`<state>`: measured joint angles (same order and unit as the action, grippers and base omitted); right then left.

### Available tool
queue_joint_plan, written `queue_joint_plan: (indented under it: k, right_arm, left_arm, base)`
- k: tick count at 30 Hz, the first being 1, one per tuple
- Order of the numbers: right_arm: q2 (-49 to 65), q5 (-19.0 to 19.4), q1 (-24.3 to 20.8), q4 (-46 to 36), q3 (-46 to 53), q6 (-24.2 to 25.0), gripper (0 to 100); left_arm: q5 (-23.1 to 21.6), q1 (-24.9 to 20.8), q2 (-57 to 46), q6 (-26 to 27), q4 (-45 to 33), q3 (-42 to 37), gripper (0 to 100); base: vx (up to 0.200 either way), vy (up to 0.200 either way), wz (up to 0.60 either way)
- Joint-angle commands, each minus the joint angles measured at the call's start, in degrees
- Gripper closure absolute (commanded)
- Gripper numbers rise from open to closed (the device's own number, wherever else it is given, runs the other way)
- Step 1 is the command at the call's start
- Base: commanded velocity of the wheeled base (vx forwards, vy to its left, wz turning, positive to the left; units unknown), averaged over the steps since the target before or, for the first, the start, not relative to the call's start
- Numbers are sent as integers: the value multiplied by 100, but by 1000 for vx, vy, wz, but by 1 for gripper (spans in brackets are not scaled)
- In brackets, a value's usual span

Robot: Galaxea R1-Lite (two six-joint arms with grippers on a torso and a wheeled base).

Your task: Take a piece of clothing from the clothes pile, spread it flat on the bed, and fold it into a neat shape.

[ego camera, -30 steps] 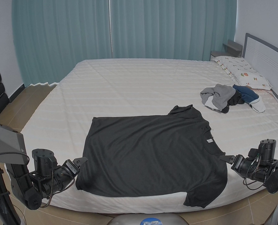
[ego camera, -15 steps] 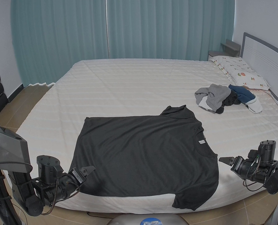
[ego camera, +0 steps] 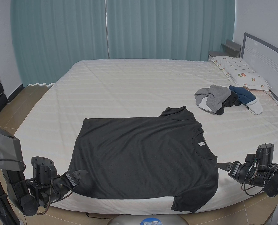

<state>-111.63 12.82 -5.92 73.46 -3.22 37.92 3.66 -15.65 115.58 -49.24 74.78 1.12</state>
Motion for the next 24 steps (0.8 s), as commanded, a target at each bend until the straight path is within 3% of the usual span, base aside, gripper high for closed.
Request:
queue_joint_plan:
  k: [1, 6, 13, 24]
  right_arm:
    - [1, -8, -14, 2, 14, 13, 0]
    - [1, 1, -76, 2, 85, 22, 0]
    - [-87, 10, -67, 2, 58, 48, 0]
    - [-113, 124, -58, 2, 23, 66, 0]
  left_arm:
    - [-199, 475, -35, -51, -482, -103, 0]
    - [-339, 748, 26, -60, -534, -95, 0]
    - [-339, 748, 633, -33, -306, -95, 0]
    - [-278, 669, 1687, 19, 916, -95, 0]
  base:
    - [0, 0, 0]
    - [0, 0, 0]
    - [0, 0, 0]
    - [0, 0, 0]
